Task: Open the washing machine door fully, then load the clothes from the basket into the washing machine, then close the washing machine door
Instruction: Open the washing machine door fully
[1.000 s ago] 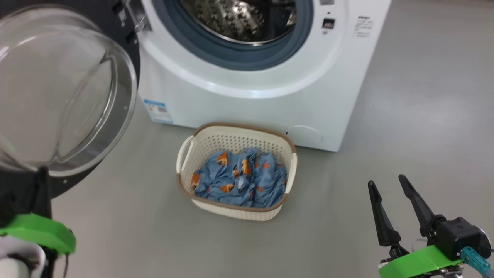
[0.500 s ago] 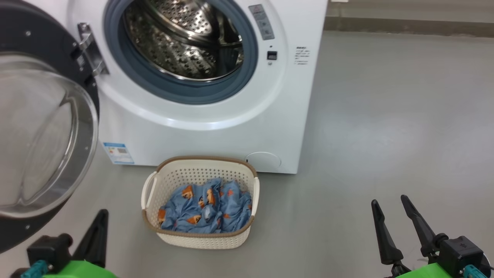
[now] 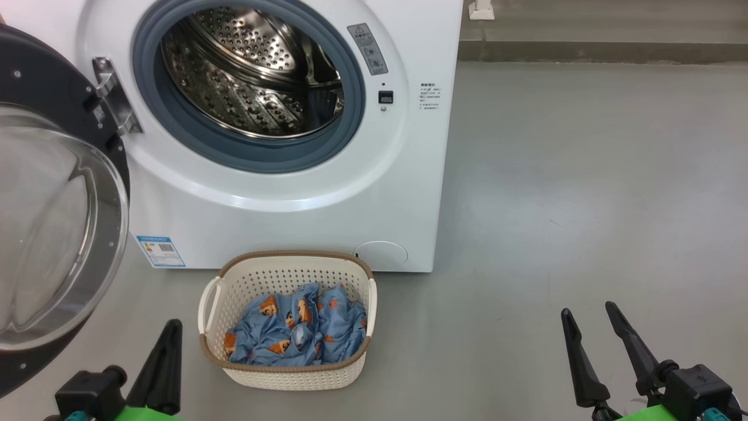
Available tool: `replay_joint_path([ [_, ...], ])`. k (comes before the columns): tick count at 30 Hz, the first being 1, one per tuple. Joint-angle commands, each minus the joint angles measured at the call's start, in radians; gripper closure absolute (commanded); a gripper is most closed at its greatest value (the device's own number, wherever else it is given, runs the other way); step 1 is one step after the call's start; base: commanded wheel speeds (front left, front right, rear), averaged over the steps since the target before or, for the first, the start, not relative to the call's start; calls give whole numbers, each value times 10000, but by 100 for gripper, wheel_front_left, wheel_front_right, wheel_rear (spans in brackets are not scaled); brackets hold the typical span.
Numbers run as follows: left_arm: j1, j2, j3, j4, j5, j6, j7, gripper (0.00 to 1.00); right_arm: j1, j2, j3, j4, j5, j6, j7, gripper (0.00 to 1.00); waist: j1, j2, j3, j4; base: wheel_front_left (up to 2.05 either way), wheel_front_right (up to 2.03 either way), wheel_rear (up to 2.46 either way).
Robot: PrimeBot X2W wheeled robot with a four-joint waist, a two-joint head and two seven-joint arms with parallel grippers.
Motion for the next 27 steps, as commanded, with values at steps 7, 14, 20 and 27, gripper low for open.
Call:
replay_joint_path([
  [7,-117,34,99,-302,-256,-250,-454,0,-212,-61,286,-258,85,16,-147,0,0,0,100,42,0,0,0],
  [14,-164,30,0,-76,-557,-418,-775,0,-245,-61,313,-238,40,16,-158,0,0,0,174,66,0,0,0],
  [20,-195,179,-133,190,-560,-511,-1014,0,-267,-60,299,-174,19,16,-155,0,0,0,153,96,0,0,0],
  [27,-274,270,-193,393,-489,-474,-1121,0,-261,-60,272,-170,-17,16,-125,0,0,0,115,129,0,0,0],
])
